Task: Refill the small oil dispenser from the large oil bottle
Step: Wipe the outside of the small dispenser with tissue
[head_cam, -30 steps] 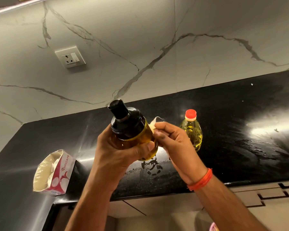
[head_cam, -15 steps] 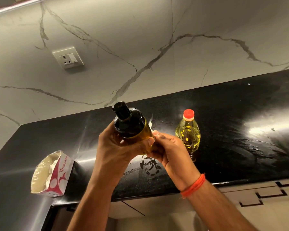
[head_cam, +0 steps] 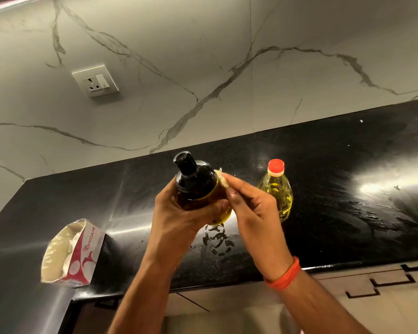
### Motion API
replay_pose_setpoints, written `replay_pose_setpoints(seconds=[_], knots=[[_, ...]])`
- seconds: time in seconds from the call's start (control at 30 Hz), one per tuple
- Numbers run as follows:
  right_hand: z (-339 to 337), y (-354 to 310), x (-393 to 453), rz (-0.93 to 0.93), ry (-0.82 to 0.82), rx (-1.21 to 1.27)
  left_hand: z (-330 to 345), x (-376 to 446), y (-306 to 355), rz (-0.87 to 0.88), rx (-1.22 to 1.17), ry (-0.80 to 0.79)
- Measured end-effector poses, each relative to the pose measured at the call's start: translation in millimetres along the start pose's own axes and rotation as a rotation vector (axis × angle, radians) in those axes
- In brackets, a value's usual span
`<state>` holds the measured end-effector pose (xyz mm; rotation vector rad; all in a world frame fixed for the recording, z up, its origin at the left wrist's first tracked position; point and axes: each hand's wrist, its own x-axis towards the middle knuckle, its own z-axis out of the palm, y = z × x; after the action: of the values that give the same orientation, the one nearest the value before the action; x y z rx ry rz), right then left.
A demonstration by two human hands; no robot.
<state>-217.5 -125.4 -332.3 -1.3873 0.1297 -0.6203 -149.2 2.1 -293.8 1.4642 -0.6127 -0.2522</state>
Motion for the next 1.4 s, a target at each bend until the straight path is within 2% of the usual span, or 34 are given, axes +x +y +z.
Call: replay_pose_setpoints(seconds=[0.13, 0.23, 0.4, 0.53, 0.63, 0.8, 1.03, 1.4], knots=[[8.1, -8.7, -15.5, -0.218, -0.058, -0.086, -3.7, 0.4, 1.8, -0.007, -0.018, 0.029], [8.4, -4.5, -17.3, -0.27, -0.086, -0.156, -7.0, 0.9, 2.0, 0.009, 0.001, 0.037], [-1.7, 15.4, -7.8, 0.01, -0.102, -0.122, -12.3, 6.3, -1.8, 0.026, 0.01, 0.022], [-10.0, 32.4, -3.8, 0.102, -0.014, -0.094, -13.7, 11.9, -8.0, 0.03, 0.03, 0.022], [-15.0, 39.6, -3.7, 0.144, 0.008, -0.103, -18.7, 19.2, -18.0, 0.003, 0.044, 0.034], [-22.3, 44.1, -6.9, 0.206, -0.011, -0.086, -36.7, 40.4, -48.9, -0.082, 0.066, 0.168], [-27.6, 55.1, -11.9, 0.28, 0.019, -0.121, -67.2, 73.3, -125.7, -0.257, 0.202, 0.287], [-14.7, 68.9, -13.9, 0.332, 0.027, -0.11, -92.7, 113.4, -194.2, -0.38, 0.294, 0.358]])
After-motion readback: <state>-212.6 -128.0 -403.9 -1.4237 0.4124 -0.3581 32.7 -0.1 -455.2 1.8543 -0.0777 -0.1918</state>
